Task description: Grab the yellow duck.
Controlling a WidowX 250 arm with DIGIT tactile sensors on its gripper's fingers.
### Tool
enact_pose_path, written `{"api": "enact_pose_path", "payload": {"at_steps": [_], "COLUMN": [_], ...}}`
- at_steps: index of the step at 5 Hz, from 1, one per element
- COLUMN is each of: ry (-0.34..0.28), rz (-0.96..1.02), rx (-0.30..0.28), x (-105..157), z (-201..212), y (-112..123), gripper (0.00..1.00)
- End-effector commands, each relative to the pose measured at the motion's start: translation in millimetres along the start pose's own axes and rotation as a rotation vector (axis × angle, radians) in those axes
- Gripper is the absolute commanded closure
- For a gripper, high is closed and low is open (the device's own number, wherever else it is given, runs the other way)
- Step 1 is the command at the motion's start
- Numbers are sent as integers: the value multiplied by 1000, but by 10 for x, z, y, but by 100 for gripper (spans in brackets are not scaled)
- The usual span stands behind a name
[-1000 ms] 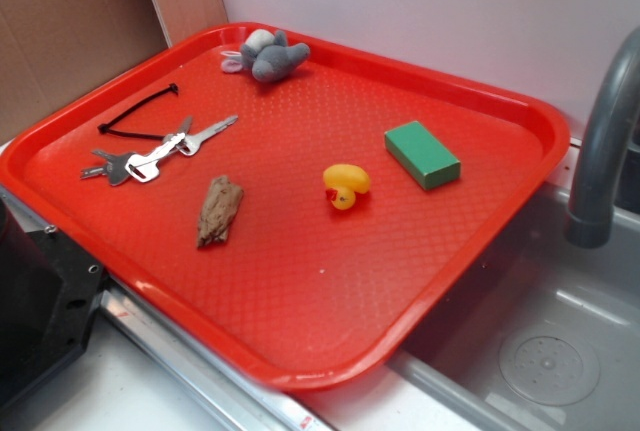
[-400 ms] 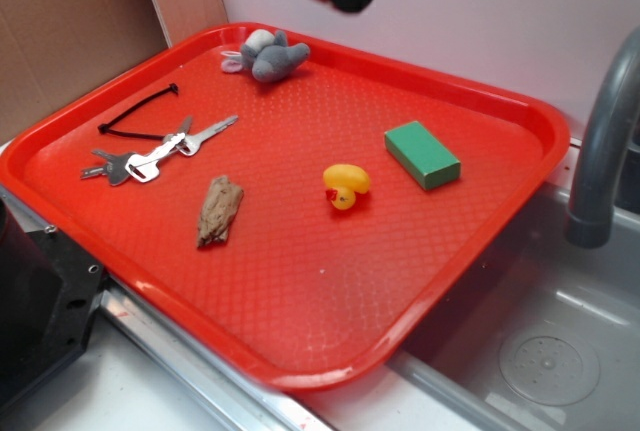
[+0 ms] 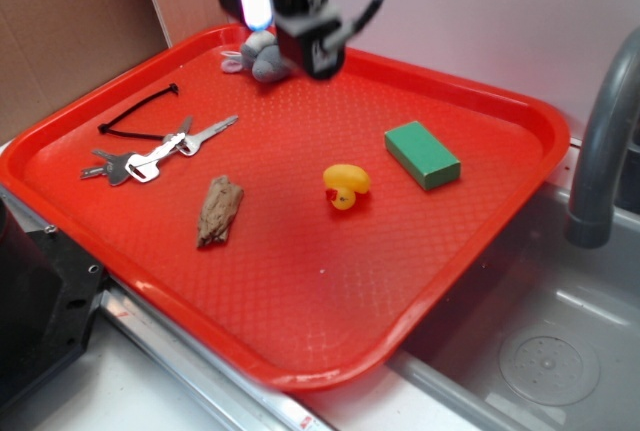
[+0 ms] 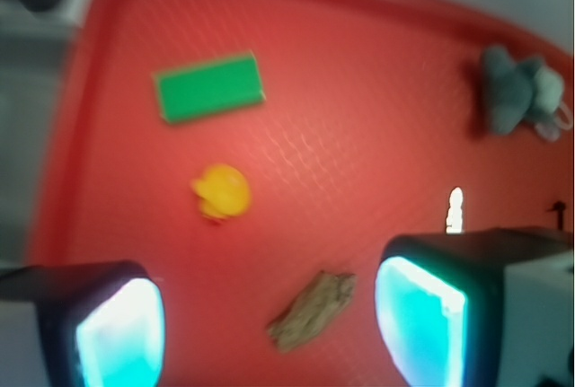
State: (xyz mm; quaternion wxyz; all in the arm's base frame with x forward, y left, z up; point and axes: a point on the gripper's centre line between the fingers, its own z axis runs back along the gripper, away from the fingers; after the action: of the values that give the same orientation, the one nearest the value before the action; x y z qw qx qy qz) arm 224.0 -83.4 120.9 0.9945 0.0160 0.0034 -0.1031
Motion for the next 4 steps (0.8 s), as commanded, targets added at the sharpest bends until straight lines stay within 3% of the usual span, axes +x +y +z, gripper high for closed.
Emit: {"api": "enact_pose_path", "payload": {"at_steps": [1,2,4], "ry": [74,80,80], "rz": [-85,-62,-62], "rx": [4,34,34], "x": [35,32,32], "z": [-452,-389,-389], "y": [-1,46,46], "gripper": [0,0,0]}}
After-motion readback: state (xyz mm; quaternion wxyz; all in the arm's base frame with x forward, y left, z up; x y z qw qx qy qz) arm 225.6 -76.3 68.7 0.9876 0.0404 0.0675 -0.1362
